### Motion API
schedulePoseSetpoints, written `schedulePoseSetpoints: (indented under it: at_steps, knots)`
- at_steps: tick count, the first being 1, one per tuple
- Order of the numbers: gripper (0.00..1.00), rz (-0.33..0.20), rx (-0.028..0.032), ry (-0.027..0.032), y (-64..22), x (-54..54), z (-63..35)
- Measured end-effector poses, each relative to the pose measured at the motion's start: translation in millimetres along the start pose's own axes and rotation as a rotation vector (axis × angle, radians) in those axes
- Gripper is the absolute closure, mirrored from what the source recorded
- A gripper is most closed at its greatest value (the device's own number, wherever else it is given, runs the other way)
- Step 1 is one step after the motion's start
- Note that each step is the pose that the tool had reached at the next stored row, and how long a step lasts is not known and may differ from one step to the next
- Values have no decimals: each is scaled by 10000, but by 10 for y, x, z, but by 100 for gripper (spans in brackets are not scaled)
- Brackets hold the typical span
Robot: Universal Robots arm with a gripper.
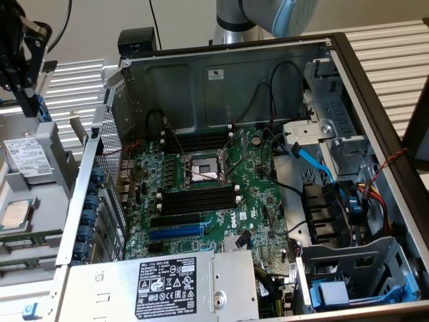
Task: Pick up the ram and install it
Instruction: 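Reach for the ram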
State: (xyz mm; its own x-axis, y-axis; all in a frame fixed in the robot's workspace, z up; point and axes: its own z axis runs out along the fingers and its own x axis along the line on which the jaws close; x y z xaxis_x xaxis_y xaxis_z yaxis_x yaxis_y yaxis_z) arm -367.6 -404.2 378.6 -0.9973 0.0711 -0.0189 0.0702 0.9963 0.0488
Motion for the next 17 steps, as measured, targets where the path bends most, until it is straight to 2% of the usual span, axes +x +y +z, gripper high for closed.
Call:
schedulePoseSetpoints:
  at_steps: [12,17]
  knots:
    - [89,1,1,4,-34,370,31]
    - [89,3,1,7,-42,471,39]
